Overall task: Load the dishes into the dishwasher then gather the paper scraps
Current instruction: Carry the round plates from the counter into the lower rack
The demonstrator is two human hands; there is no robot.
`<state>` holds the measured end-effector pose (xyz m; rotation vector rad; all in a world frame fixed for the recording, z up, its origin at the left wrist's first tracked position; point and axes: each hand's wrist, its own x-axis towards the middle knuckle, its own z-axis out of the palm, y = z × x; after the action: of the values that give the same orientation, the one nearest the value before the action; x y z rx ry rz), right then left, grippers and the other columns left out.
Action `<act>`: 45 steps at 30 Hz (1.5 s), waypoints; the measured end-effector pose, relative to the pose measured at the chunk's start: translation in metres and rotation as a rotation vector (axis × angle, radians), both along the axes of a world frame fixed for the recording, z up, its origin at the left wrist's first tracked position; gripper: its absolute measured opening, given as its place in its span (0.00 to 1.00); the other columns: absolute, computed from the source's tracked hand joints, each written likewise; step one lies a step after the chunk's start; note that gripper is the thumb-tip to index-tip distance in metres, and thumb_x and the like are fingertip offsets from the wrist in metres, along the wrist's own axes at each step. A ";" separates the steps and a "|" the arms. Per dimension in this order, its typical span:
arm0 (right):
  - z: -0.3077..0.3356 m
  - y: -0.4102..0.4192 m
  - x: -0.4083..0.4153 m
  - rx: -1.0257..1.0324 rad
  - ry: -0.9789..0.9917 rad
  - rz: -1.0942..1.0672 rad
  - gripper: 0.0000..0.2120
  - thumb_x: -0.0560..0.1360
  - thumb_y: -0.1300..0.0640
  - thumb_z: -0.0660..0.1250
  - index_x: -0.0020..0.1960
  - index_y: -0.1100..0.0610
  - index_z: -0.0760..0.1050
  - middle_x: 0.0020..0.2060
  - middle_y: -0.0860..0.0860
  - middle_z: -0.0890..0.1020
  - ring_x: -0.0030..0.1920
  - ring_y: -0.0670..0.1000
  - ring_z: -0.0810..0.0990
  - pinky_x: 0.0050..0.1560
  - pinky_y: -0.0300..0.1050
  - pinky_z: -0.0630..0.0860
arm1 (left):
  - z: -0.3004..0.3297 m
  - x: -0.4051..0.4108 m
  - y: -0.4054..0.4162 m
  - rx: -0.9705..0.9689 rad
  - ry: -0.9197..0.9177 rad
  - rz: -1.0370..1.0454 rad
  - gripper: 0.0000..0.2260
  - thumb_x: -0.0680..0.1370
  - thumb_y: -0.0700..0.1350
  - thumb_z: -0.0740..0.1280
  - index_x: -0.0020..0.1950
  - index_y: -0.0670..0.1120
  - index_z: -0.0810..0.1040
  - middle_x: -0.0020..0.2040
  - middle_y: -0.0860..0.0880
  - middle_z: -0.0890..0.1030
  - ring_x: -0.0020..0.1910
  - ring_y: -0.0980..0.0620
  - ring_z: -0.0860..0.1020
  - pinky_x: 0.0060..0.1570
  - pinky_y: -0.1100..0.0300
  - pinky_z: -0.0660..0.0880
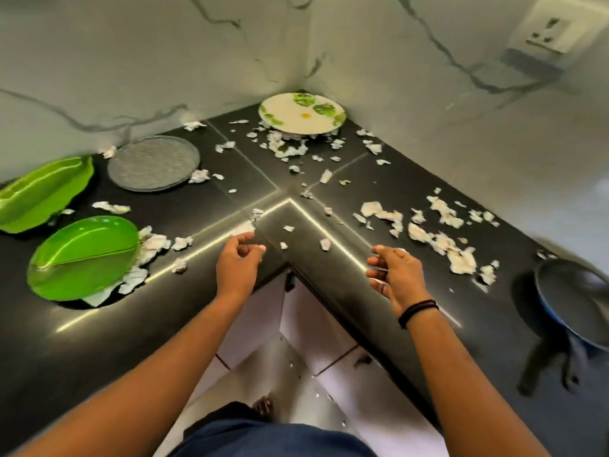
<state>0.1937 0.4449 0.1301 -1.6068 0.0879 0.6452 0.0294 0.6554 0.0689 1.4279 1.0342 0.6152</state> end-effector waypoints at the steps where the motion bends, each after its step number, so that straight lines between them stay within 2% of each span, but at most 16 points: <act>1: -0.001 0.012 0.001 0.003 0.003 0.013 0.07 0.80 0.56 0.67 0.54 0.59 0.79 0.36 0.52 0.80 0.32 0.50 0.77 0.34 0.43 0.73 | -0.002 -0.006 0.012 -0.007 0.010 0.030 0.12 0.78 0.43 0.70 0.61 0.51 0.78 0.47 0.46 0.83 0.45 0.49 0.82 0.47 0.50 0.76; 4: -0.010 0.051 -0.002 -0.006 0.023 0.072 0.05 0.80 0.57 0.67 0.52 0.59 0.78 0.35 0.52 0.79 0.31 0.50 0.76 0.31 0.42 0.73 | -0.009 -0.023 0.040 -0.039 0.029 0.134 0.11 0.79 0.43 0.70 0.61 0.50 0.78 0.46 0.47 0.82 0.46 0.47 0.82 0.48 0.49 0.77; 8: -0.020 0.090 -0.004 -0.011 0.025 0.176 0.05 0.79 0.58 0.68 0.51 0.59 0.79 0.34 0.53 0.80 0.31 0.50 0.76 0.30 0.41 0.72 | -0.015 -0.030 0.056 -0.087 0.010 0.223 0.11 0.80 0.42 0.69 0.63 0.47 0.78 0.46 0.47 0.82 0.45 0.49 0.81 0.43 0.56 0.77; 14: -0.020 0.140 0.019 0.004 0.039 0.304 0.02 0.79 0.59 0.68 0.49 0.58 0.77 0.32 0.52 0.79 0.30 0.50 0.76 0.30 0.41 0.72 | -0.010 -0.024 0.070 -0.080 -0.007 0.316 0.10 0.79 0.41 0.70 0.59 0.50 0.77 0.45 0.48 0.82 0.44 0.50 0.82 0.42 0.57 0.76; 19: -0.013 0.187 0.035 0.075 0.073 0.391 0.02 0.79 0.59 0.68 0.50 0.58 0.77 0.32 0.51 0.79 0.31 0.50 0.76 0.31 0.42 0.72 | 0.001 -0.027 0.091 -0.063 0.016 0.407 0.10 0.77 0.43 0.72 0.56 0.54 0.78 0.47 0.42 0.83 0.43 0.49 0.82 0.52 0.46 0.77; 23: -0.018 0.214 0.036 0.091 0.074 0.444 0.04 0.79 0.57 0.68 0.49 0.57 0.77 0.34 0.52 0.79 0.32 0.50 0.76 0.33 0.43 0.72 | -0.012 -0.033 0.107 -0.077 0.020 0.460 0.16 0.67 0.54 0.72 0.54 0.56 0.79 0.47 0.40 0.83 0.45 0.47 0.81 0.55 0.42 0.78; 26: -0.024 0.226 0.032 0.085 0.074 0.455 0.08 0.79 0.52 0.70 0.49 0.57 0.78 0.35 0.52 0.80 0.35 0.50 0.77 0.35 0.43 0.73 | -0.012 -0.034 0.112 -0.088 0.026 0.482 0.16 0.68 0.53 0.73 0.55 0.55 0.79 0.47 0.42 0.83 0.47 0.46 0.82 0.56 0.42 0.78; 29: -0.025 0.247 0.030 0.069 0.059 0.468 0.11 0.77 0.48 0.71 0.48 0.56 0.78 0.39 0.52 0.81 0.41 0.50 0.77 0.40 0.44 0.74 | -0.006 -0.031 0.128 -0.097 -0.010 0.488 0.15 0.75 0.45 0.74 0.62 0.47 0.79 0.52 0.41 0.83 0.51 0.43 0.82 0.53 0.48 0.77; 31: -0.024 0.261 0.029 0.058 0.018 0.481 0.12 0.77 0.46 0.71 0.45 0.55 0.79 0.40 0.52 0.81 0.43 0.50 0.77 0.43 0.46 0.73 | -0.007 -0.028 0.144 -0.131 -0.024 0.506 0.16 0.79 0.42 0.72 0.65 0.42 0.78 0.53 0.41 0.83 0.50 0.44 0.82 0.52 0.51 0.77; 34: -0.022 0.286 0.021 0.048 -0.020 0.513 0.12 0.77 0.45 0.71 0.40 0.52 0.78 0.41 0.53 0.79 0.43 0.51 0.74 0.45 0.47 0.71 | -0.012 -0.024 0.169 -0.223 -0.044 0.535 0.17 0.79 0.42 0.71 0.66 0.39 0.76 0.49 0.44 0.82 0.42 0.50 0.80 0.43 0.56 0.76; 38: -0.026 0.322 0.013 0.018 -0.014 0.566 0.09 0.78 0.47 0.70 0.45 0.52 0.79 0.44 0.50 0.81 0.44 0.47 0.75 0.49 0.45 0.72 | -0.018 -0.012 0.206 -0.321 -0.064 0.560 0.20 0.78 0.42 0.72 0.69 0.38 0.74 0.39 0.47 0.80 0.34 0.52 0.76 0.35 0.59 0.70; 42: -0.038 0.362 0.012 -0.040 -0.055 0.630 0.06 0.78 0.51 0.70 0.46 0.53 0.80 0.41 0.49 0.80 0.42 0.46 0.74 0.44 0.40 0.72 | -0.023 0.000 0.249 -0.327 -0.044 0.562 0.23 0.78 0.44 0.72 0.70 0.39 0.71 0.44 0.46 0.79 0.35 0.51 0.76 0.34 0.58 0.73; 45: -0.045 0.388 0.020 -0.055 -0.120 0.618 0.03 0.78 0.57 0.70 0.47 0.56 0.79 0.38 0.50 0.80 0.40 0.46 0.75 0.37 0.35 0.73 | -0.028 0.003 0.277 -0.272 0.054 0.590 0.19 0.75 0.50 0.71 0.61 0.43 0.75 0.44 0.47 0.81 0.41 0.44 0.81 0.44 0.52 0.79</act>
<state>0.2140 0.8333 0.0851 -1.7264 -0.5009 1.0189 0.0322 0.9327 0.0409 0.8989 1.5365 0.8206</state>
